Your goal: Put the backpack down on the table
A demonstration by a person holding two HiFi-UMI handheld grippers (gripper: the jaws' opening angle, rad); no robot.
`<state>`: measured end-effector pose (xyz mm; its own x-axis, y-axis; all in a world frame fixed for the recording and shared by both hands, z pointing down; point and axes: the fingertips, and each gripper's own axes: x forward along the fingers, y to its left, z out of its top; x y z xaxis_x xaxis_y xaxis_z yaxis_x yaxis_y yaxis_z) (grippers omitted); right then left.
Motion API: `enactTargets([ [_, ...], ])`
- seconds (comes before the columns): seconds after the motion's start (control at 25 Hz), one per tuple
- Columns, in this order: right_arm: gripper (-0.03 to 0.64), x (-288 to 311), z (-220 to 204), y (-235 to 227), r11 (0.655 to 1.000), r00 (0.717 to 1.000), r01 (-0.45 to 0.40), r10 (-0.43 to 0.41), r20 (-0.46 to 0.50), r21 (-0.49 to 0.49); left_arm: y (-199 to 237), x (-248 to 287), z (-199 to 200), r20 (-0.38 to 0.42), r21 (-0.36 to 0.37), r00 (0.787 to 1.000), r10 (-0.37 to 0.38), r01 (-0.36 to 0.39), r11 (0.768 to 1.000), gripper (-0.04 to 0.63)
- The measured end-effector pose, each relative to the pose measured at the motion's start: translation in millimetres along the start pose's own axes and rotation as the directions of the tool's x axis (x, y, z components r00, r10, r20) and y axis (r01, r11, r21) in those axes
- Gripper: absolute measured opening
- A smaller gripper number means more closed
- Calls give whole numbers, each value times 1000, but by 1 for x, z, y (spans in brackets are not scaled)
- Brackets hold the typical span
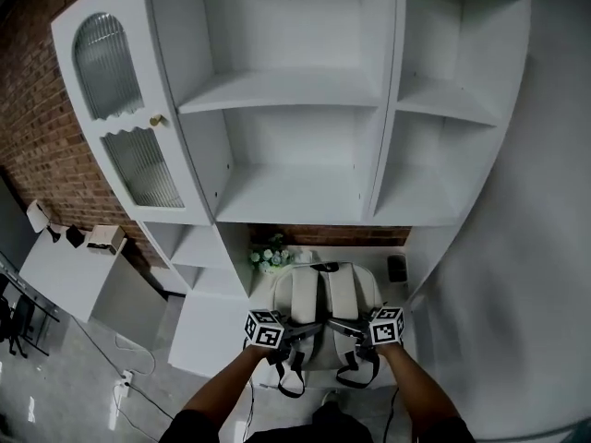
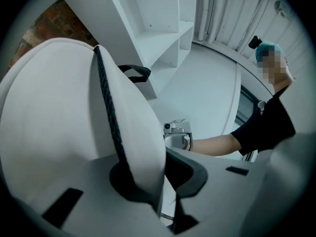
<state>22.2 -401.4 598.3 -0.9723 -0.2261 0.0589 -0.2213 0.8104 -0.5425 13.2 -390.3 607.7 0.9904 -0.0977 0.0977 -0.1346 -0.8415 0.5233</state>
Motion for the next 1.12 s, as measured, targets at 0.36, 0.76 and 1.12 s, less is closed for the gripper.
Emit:
enactTargets([
  [0.36, 72, 3, -16, -25, 1000, 1000, -12, 12, -22, 29, 18, 7, -11, 0, -65, 1000, 1, -1, 998, 51],
  [0.76, 74, 6, -12, -37, 998, 1000, -3, 2, 10, 63, 28, 8, -3, 72, -88, 997, 12, -6, 996, 54],
  [1.12, 170, -21, -11, -46, 991, 997, 75, -76, 13, 108, 31, -6, -3, 104, -132, 993, 53, -39, 990, 202],
])
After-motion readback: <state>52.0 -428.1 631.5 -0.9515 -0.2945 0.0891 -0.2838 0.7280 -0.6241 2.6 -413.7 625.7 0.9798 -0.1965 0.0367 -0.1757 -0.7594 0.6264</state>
